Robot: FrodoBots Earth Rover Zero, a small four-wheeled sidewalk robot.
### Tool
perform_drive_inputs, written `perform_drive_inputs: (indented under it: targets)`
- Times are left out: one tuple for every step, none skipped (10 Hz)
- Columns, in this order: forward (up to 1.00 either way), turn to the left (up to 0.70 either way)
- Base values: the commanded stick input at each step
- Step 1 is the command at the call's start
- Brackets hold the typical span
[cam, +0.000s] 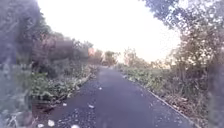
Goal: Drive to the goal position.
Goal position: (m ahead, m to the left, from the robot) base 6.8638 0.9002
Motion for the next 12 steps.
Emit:
perform_drive_inputs:
  targets:
    - [0.45, 0.08]
    - [0.45, 0.00]
    - [0.45, 0.00]
    - [0.45, 0.00]
    - [0.45, 0.00]
    - [0.45, 0.00]
    - [0.45, 0.00]
    - [0.45, 0.00]
    - [0.45, 0.00]
    - [0.45, 0.00]
    - [0.45, 0.00]
    - [0.45, 0.00]
